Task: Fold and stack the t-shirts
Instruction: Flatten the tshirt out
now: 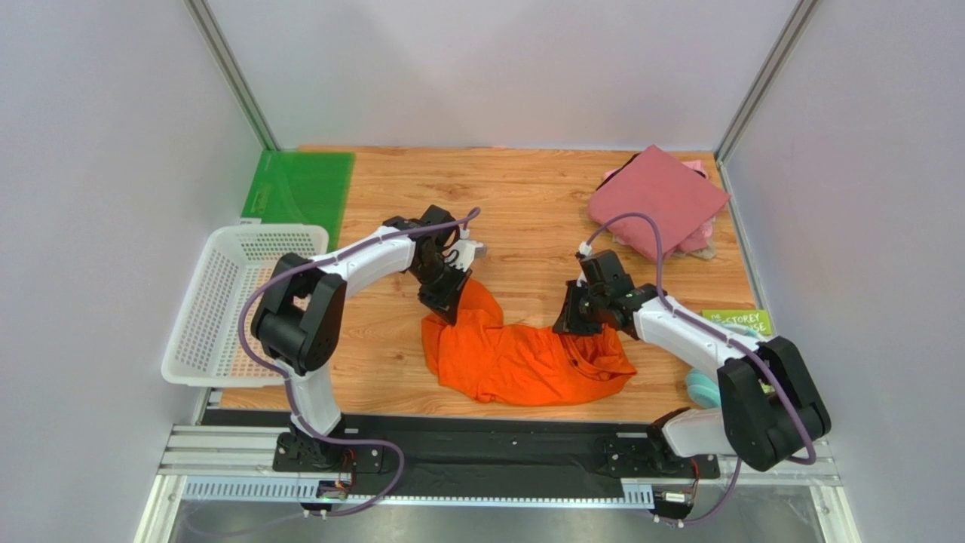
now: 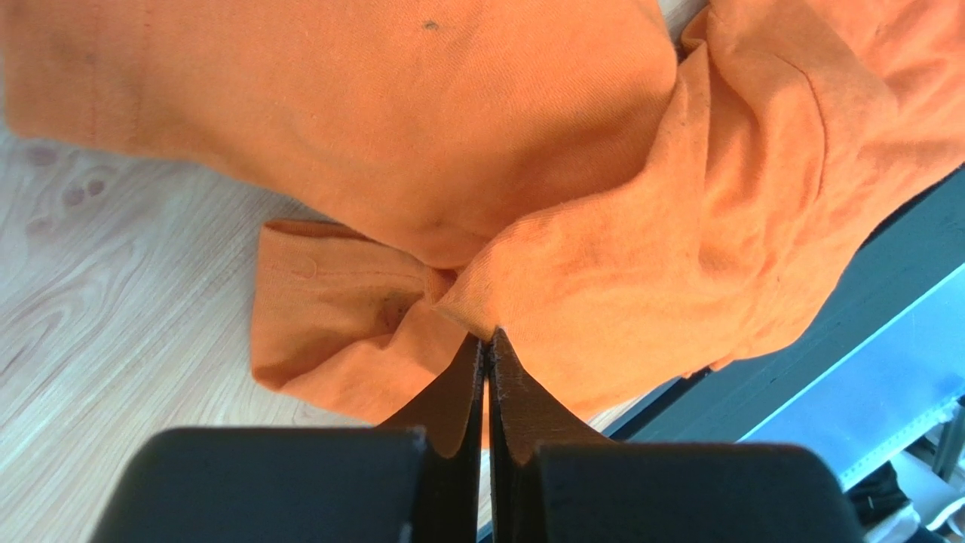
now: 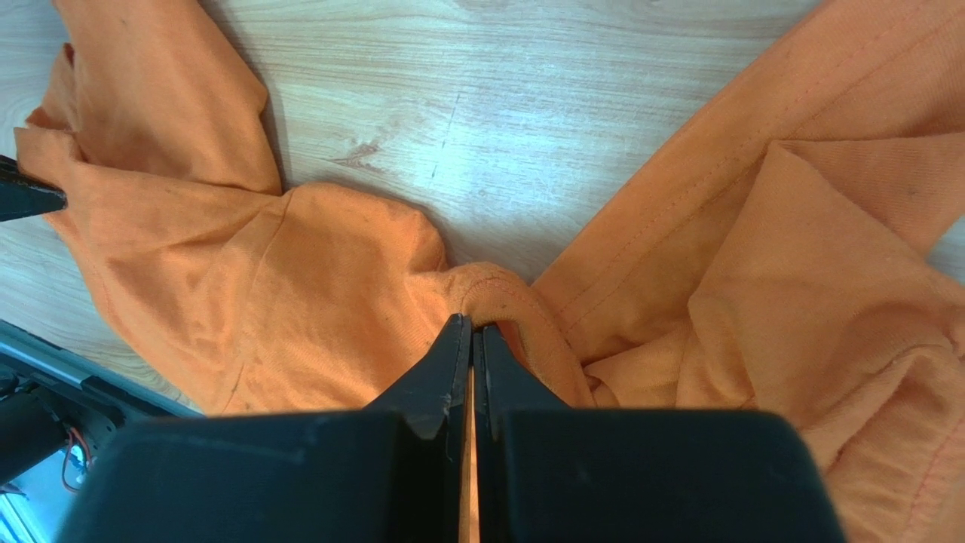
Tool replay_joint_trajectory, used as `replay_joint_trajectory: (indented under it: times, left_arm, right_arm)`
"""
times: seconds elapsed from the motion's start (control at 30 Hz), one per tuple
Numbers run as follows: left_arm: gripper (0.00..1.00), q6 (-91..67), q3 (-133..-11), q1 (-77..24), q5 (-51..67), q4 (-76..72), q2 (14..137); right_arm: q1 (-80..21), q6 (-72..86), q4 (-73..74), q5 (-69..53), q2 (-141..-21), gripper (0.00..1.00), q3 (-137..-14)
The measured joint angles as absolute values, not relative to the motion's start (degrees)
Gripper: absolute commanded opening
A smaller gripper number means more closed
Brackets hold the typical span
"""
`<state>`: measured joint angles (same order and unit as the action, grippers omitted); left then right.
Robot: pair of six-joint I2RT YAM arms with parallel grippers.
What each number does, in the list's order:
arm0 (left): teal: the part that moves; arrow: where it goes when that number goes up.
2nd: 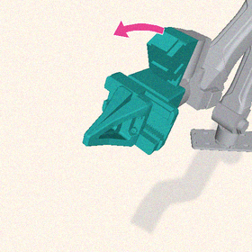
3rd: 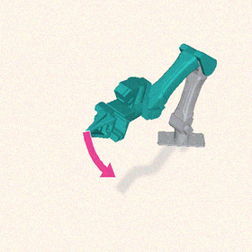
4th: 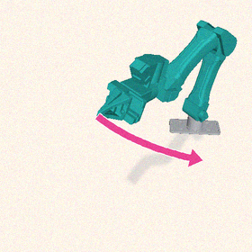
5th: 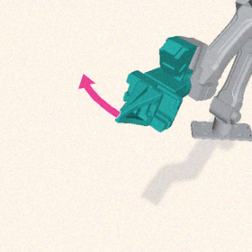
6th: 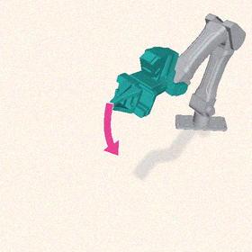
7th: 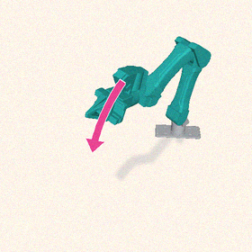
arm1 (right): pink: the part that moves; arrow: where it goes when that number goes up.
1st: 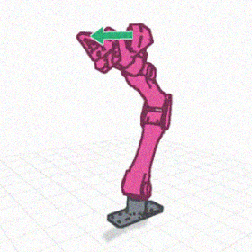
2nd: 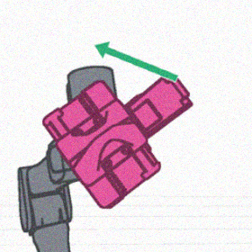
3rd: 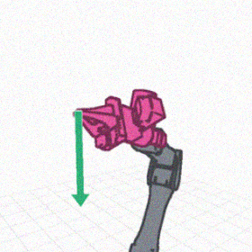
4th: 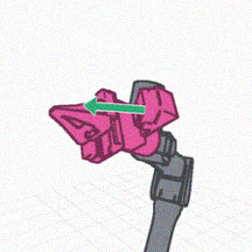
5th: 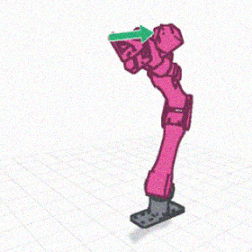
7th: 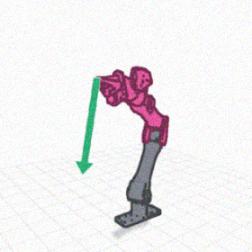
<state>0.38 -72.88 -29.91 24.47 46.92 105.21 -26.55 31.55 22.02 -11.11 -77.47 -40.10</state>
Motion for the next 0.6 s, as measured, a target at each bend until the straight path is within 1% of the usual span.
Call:
replay_joint_trajectory:
  times: [0.23, 0.37, 0.5, 0.6]
  left_arm:
    - [0.00, 0.43, -74.11, -29.80, 23.73, 47.75, 103.72]
    - [0.00, 0.56, -77.73, -28.40, 23.24, 49.95, 103.04]
    - [0.00, 1.61, -88.14, -24.05, 22.00, 53.91, 99.33]
    - [0.00, 2.79, -97.43, -21.12, 20.14, 55.68, 94.87]
  right_arm:
    - [-26.37, 31.48, 23.51, -10.92, -74.39, 0.00, -40.25]
    - [-26.13, 31.05, 27.70, -9.52, -70.30, 0.00, -42.37]
    - [-26.04, 29.71, 32.71, -6.79, -62.41, 0.00, -50.57]
    - [-26.04, 28.40, 35.09, -4.95, -56.47, 0.00, -59.64]
